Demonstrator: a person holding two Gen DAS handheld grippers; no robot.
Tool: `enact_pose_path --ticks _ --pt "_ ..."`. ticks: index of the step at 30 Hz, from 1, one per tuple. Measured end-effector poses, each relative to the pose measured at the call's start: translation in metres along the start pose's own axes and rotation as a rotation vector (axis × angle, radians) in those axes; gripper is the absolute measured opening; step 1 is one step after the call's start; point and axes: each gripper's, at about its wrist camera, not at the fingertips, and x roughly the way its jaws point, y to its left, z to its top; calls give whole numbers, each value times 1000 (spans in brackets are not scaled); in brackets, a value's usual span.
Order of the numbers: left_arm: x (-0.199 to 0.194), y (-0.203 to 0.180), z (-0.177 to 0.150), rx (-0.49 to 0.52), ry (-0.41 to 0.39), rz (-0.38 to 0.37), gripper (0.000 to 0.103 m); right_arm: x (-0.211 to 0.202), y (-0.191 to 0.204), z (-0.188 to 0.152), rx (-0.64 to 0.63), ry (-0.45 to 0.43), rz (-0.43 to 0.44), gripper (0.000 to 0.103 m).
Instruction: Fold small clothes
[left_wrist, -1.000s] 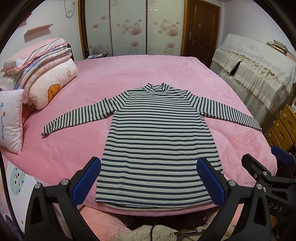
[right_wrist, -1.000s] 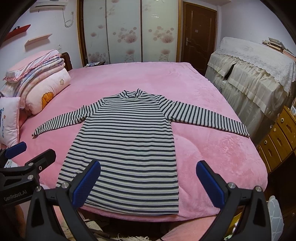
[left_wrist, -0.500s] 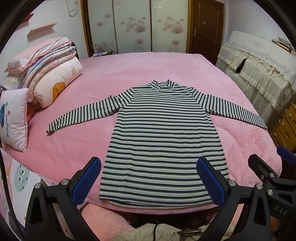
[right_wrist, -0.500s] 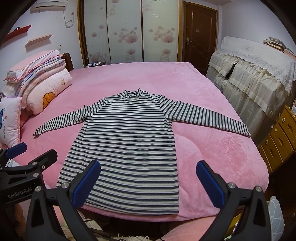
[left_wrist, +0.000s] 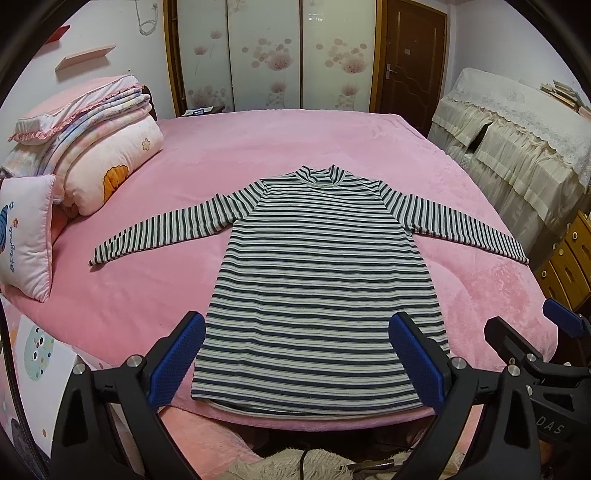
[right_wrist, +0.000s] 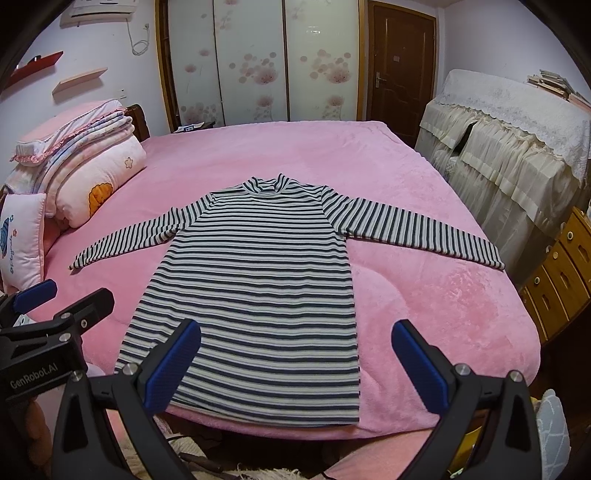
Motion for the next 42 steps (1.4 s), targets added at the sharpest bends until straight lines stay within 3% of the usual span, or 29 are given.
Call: enact_pose_path --ticks 15,28,42 --pt "-5 -11 2 34 -12 2 99 -3 -5 -1 -5 -23 16 103" --pt "-2 -8 8 1 -16 -26 99 -9 -11 5 -14 -86 3 103" --pt "4 -27 22 26 -17 -58 99 -8 -36 13 23 -111 -10 103"
